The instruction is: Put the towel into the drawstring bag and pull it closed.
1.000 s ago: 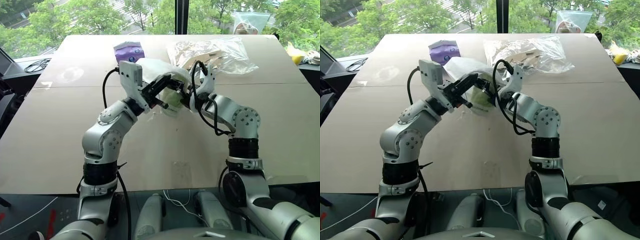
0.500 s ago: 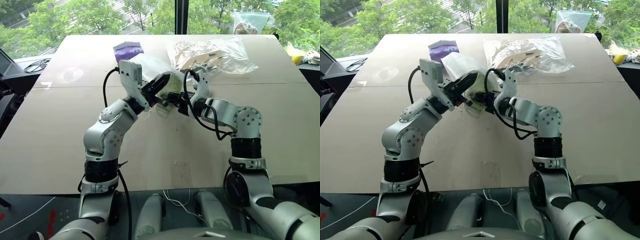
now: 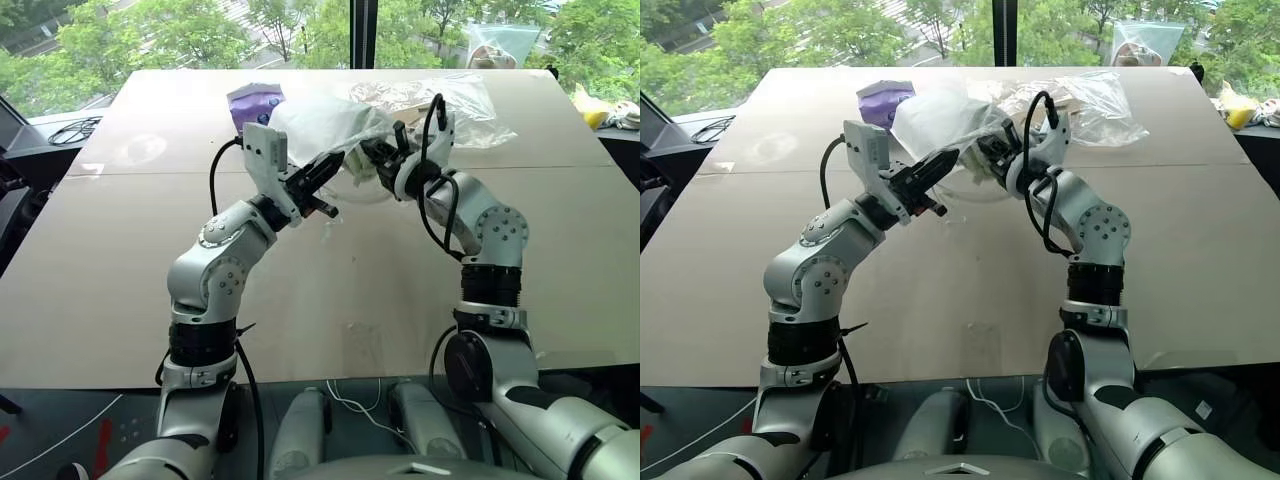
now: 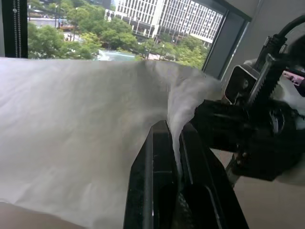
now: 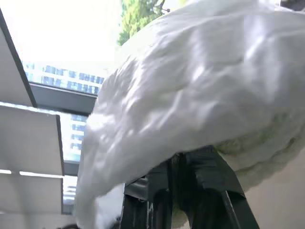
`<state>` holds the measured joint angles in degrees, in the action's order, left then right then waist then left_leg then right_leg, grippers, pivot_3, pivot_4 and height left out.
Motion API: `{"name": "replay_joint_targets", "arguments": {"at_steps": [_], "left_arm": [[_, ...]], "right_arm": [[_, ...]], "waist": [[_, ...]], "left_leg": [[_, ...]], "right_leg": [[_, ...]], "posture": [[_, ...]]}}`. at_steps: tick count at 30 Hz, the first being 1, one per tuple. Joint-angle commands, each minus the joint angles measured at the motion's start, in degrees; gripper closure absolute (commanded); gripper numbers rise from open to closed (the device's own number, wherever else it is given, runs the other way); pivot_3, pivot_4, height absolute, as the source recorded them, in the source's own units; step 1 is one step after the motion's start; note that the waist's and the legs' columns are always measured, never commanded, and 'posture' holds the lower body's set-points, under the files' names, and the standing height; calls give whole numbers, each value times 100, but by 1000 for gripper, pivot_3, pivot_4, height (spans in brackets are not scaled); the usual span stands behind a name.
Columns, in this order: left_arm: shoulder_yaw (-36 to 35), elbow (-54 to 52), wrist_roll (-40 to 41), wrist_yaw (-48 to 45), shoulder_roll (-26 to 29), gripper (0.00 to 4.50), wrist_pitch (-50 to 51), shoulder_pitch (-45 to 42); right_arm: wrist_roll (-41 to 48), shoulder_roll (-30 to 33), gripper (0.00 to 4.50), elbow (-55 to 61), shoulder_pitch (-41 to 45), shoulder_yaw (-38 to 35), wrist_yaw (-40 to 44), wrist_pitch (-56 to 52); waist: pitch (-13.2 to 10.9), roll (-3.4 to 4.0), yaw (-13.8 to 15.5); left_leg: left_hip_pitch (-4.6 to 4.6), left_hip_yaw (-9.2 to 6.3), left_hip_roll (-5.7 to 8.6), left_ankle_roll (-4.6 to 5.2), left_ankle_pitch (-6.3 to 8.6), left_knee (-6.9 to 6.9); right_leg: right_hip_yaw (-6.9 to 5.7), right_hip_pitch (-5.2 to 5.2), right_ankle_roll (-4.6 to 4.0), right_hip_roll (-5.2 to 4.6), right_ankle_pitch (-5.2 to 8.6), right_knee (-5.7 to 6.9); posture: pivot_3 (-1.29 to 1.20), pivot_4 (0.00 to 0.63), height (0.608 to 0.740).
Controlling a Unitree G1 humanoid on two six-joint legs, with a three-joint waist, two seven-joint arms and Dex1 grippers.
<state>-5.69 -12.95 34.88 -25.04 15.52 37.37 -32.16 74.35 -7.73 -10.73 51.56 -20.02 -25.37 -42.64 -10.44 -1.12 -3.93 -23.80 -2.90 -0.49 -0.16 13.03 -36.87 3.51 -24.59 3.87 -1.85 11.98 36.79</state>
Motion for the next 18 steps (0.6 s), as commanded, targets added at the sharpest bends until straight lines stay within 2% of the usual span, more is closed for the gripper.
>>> {"name": "replay_joint_targets", "arguments": {"at_steps": [1, 3, 4, 6, 8, 12, 14, 18], "left_arm": [[31, -293, 178, -72, -39, 4494, 15, -115], [22, -242, 194, -52, -60, 4494, -5, -162], [5, -191, 191, -39, -72, 4494, -28, -197], [-32, -63, 137, 22, -103, 4494, -88, -265], [-89, 49, 86, 109, -136, 4494, -130, -315], [-226, 363, -19, 307, -256, 4494, -273, -472], [-274, 522, -8, 424, -381, 4494, -321, -589], [-261, 616, -22, 467, -499, 4494, -365, -657]], "right_arm": [[-311, -804, 4387, -1, 313, 164, -11, 719], [-418, -718, 4387, 1, 240, 376, 119, 734], [-448, -615, 4098, 46, 195, 532, 226, 584], [-350, -363, 3415, 168, 123, 787, 396, 93], [-431, -45, 2514, 330, 77, 1040, 564, -324], [-1891, 1380, 651, 972, -200, 2232, 1517, -841], [-1871, 1896, 651, 1274, -444, 2313, 2099, -1143], [-1522, 2510, 651, 1866, -677, 2168, 3123, -1618]], "waist": [[0, 0, 0], [0, 0, 0], [0, 0, -2], [0, 0, -2], [0, 0, 1], [0, 0, 104], [0, -1, 138], [0, 0, 159]], "left_leg": [[0, 0, 0, 0, 0, 0], [-3, 2, 0, 0, 0, 0], [-3, 3, 0, 0, 0, 0], [-3, 3, 0, 0, 0, 1], [-3, 2, 0, 0, 0, 0], [-6, 0, 9, 0, 0, -6], [-7, 3, 10, 0, 0, -11], [-9, 2, 9, 0, 0, -11]], "right_leg": [[0, -1, 0, 0, 0, 0], [2, -5, 0, 0, 0, 0], [3, -6, 0, -1, 0, 0], [3, -7, -1, -1, 0, 1], [3, -7, -1, 0, -1, 2], [0, -5, -1, -9, -1, 0], [2, -3, 0, -9, -1, -3], [1, -3, 0, -8, -1, -1]], "posture": [[0, 150, 740], [0, 150, 740], [0, 150, 740], [0, 150, 740], [0, 150, 740], [0, 150, 740], [0, 150, 740], [0, 150, 740]]}}
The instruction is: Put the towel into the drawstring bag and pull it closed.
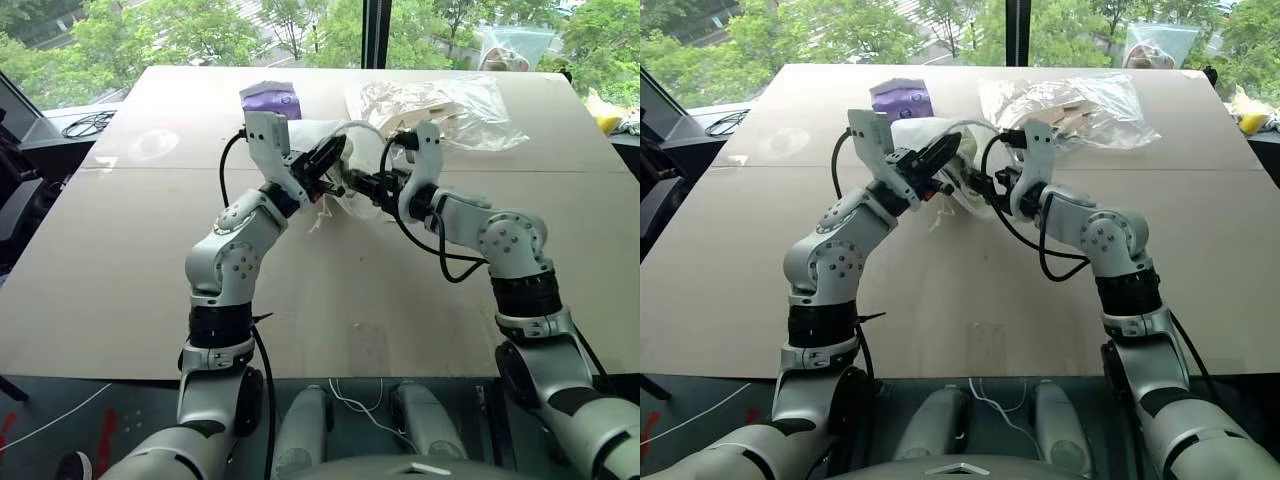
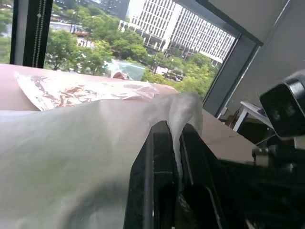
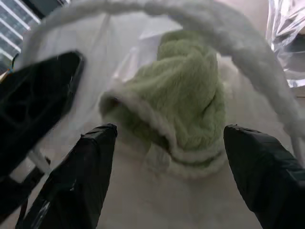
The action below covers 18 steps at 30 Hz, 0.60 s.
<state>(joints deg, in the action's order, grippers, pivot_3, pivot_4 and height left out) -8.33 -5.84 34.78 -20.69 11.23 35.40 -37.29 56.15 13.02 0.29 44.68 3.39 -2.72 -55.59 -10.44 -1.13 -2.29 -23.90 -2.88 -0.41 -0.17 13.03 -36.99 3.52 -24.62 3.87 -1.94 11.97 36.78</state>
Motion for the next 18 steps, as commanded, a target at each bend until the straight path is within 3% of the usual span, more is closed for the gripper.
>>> {"name": "replay_joint_targets", "arguments": {"at_steps": [1, 7, 11, 13, 18], "left_arm": [[9, -81, -22, 31, -85, 4494, -174, -148], [-58, -29, -62, 28, -77, 4494, -167, -142], [-64, -3, -100, 29, -38, 4494, -165, -144], [-69, -4, -88, 31, -32, 4494, -149, -148], [-108, -18, -56, 43, 10, 4494, -100, -169]], "right_arm": [[339, 553, 651, 866, -20, -186, 1057, -410], [281, 1797, 651, 1959, -824, -147, 3074, -252], [-1580, 2322, 651, 1277, -1285, 679, 3232, 806], [-2487, 2138, 651, 615, -1244, 968, 2869, 1419], [-3587, 1044, 651, -734, -925, 1059, 2304, 2516]], "waist": [[0, 1, -2], [0, 0, -2], [1, -1, -6], [0, -1, -22], [0, -1, -33]], "left_leg": [[-1, 1, 0, 0, 0, 0], [0, -6, -4, 1, 0, 1], [1, -2, -1, 0, 0, -15], [8, 10, -2, 0, 0, -22], [15, 18, -14, -2, -2, -25]], "right_leg": [[1, -1, 0, 0, 0, 0], [-5, 0, 1, 5, 1, 0], [-3, 9, 5, 2, 2, -2], [7, 9, 22, 3, 8, 0], [22, 6, 10, 20, -7, 6]], "posture": [[0, 150, 740], [0, 150, 740], [0, 150, 740], [0, 150, 740], [0, 150, 740]]}}
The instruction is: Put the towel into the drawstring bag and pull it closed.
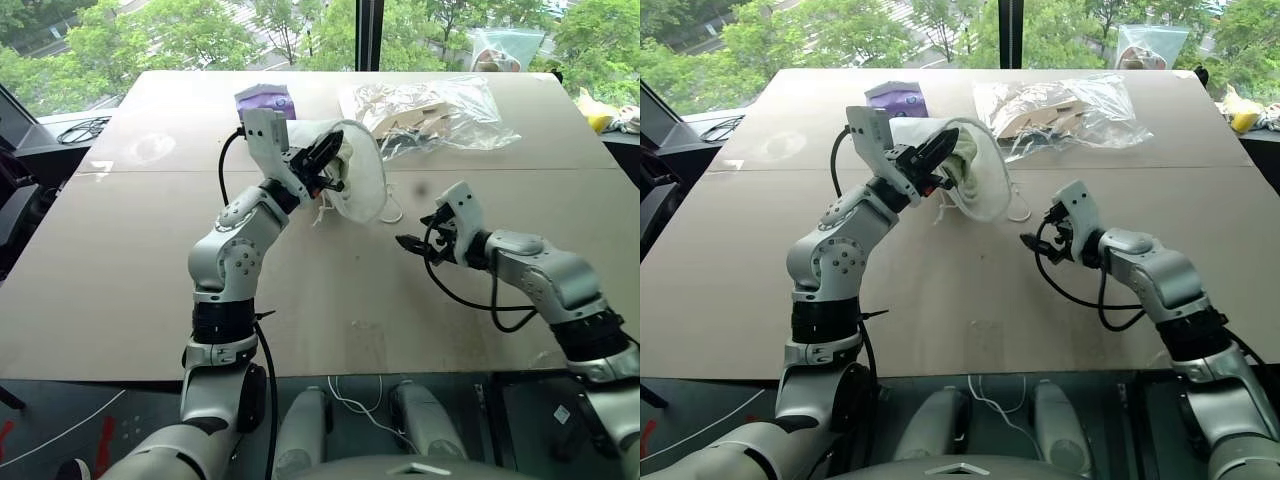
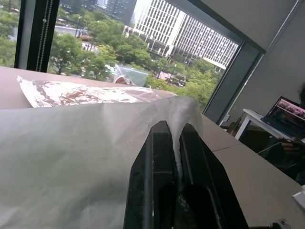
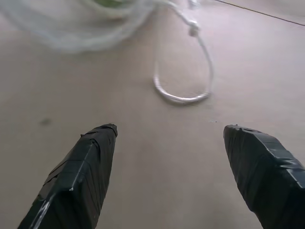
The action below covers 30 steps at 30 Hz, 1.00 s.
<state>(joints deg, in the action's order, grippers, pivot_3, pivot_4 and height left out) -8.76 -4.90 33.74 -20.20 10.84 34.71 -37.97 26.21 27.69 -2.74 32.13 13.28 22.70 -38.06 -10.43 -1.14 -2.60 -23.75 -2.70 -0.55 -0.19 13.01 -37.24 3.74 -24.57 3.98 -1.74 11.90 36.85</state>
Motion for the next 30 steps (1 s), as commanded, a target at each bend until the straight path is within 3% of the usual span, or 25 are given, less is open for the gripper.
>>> {"name": "replay_joint_targets", "arguments": {"at_steps": [1, 2, 7, 12, 15, 18, 22, 30], "left_arm": [[-83, -106, 54, 4, 63, 4494, -22, -107], [-98, -102, 59, 7, 77, 4494, -16, -106], [-125, -136, 61, 21, 134, 4494, 8, -66], [-121, -168, 48, 47, 147, 4494, 7, -40], [-129, -191, 29, 79, 155, 4494, -3, -11], [-204, -231, 88, 155, 155, 4494, 64, 31], [-241, -220, 69, 226, 153, 4494, 104, 81], [-95, -66, -100, 146, 166, 4494, 46, 49]], "right_arm": [[-770, -626, 651, -683, 413, 84, -287, 945], [-909, -797, 85, -895, 478, 88, -288, 1119], [-1468, -1526, 37, -2315, 1036, -138, -697, 2067], [-1822, -1789, 37, -3419, 1521, -387, -815, 2771], [-1971, -1794, 912, -3699, 1616, -666, -1163, 3129], [-1986, -1760, 2370, -3509, 1552, -934, -1333, 3315], [-1823, -1684, 4327, -2379, 1231, -1052, -988, 3043], [-1579, -1344, 4464, -320, 625, -843, -178, 1486]], "waist": [[0, 0, 0], [0, 0, 6], [0, 0, 32], [0, 0, 30], [0, 0, 26], [0, 0, 22], [0, 0, 11], [0, 0, 23]], "left_leg": [[-2, 0, -1, 0, 0, 1], [-3, 0, -1, 0, 0, 5], [-12, -3, 10, -2, 0, 6], [-9, -2, 15, -2, 0, 4], [-8, -4, 14, -2, -1, 7], [-9, -4, 14, -2, -1, 9], [-8, -5, 14, -2, -1, 9], [-6, -7, 14, -2, -1, 3]], "right_leg": [[1, -3, -9, 2, -6, 0], [1, -5, -10, 2, -6, 0], [-2, -5, -12, -14, -7, -6], [-1, -3, -11, -19, -9, -3], [-2, -4, -11, -18, -9, -2], [-2, -4, -11, -18, -9, -3], [-2, -4, -11, -18, -9, -1], [-3, -3, -11, -17, -9, 6]], "posture": [[0, 150, 740], [0, 150, 740], [0, 150, 740], [0, 150, 740], [0, 150, 740], [0, 150, 740], [0, 150, 740], [0, 150, 740]]}}
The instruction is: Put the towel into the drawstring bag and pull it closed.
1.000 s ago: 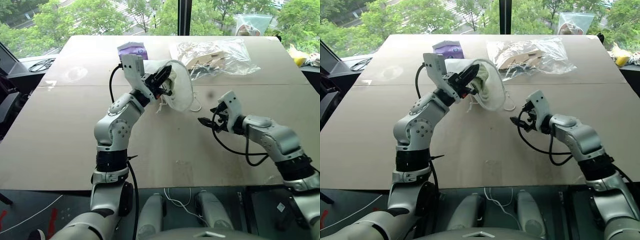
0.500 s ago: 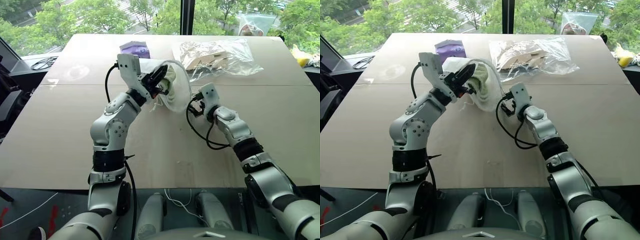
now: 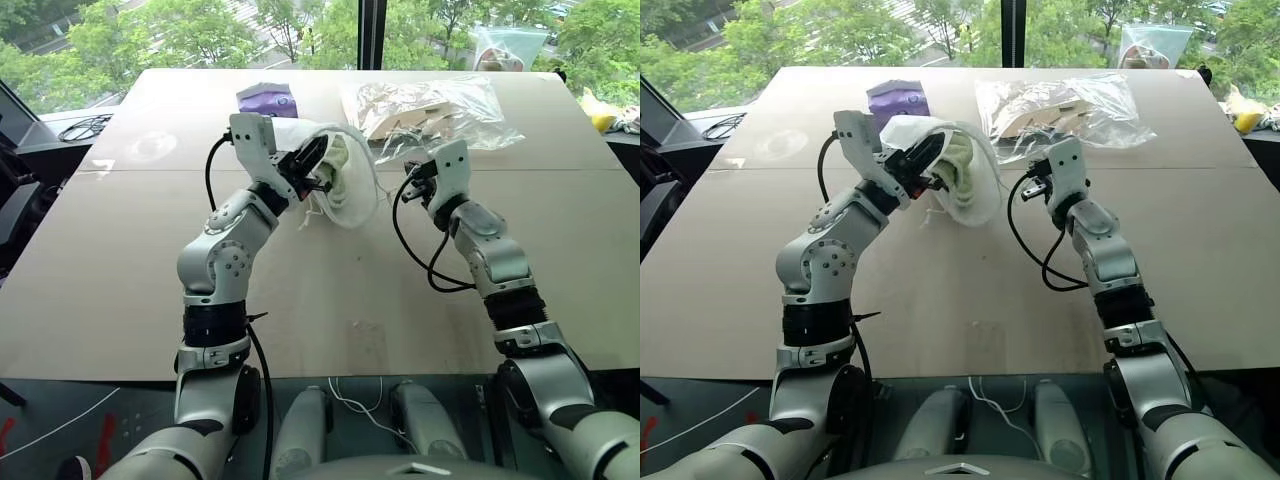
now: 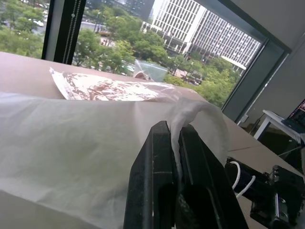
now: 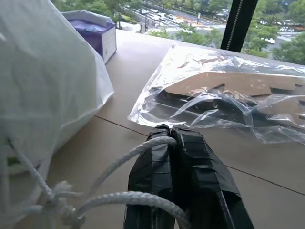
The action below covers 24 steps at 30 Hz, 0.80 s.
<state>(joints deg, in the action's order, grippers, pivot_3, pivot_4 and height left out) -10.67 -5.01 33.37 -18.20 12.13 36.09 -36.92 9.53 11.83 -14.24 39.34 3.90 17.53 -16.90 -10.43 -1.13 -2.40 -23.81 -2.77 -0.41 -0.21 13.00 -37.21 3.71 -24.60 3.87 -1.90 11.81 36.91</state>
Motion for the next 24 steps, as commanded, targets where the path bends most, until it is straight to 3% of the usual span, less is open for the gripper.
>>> {"name": "replay_joint_targets", "arguments": {"at_steps": [1, 3, 8, 11, 24], "left_arm": [[96, -48, -42, -87, 21, 4494, -91, -53], [49, -58, -12, -134, -10, 4494, -142, -34], [15, -77, -38, -377, 180, 2146, -205, 82], [426, -55, -576, -960, 881, 965, -431, 473], [-76, -532, -224, -2519, 2631, 965, -179, 1834]], "right_arm": [[49, 298, 4464, 930, -120, 129, 382, -742], [-20, 361, 4464, 1062, -137, 124, 387, -909], [15, 381, 4500, 1166, -14, -94, 251, -1172], [-15, 393, 4500, 1124, 188, -204, 141, -1265], [50, 224, 4500, 1178, 758, -489, -243, -1715]], "waist": [[0, 0, 7], [0, 0, 7], [0, 0, -4], [1, 2, -44], [0, 4, -8]], "left_leg": [[0, 0, 1, 0, 0, -1], [0, 0, 1, 0, 0, -1], [1, 0, 0, 0, 0, 0], [7, 5, -1, 0, 0, 5], [-1, 3, -4, 0, 0, 7]], "right_leg": [[0, 1, 0, 0, 0, 1], [-1, 1, 0, 0, 0, 1], [-1, 0, 0, 0, 0, 1], [4, 0, -1, 2, 0, 2], [-1, -6, -2, 0, 1, 0]], "posture": [[0, 150, 740], [0, 150, 740], [0, 150, 740], [0, 150, 740], [0, 150, 740]]}}
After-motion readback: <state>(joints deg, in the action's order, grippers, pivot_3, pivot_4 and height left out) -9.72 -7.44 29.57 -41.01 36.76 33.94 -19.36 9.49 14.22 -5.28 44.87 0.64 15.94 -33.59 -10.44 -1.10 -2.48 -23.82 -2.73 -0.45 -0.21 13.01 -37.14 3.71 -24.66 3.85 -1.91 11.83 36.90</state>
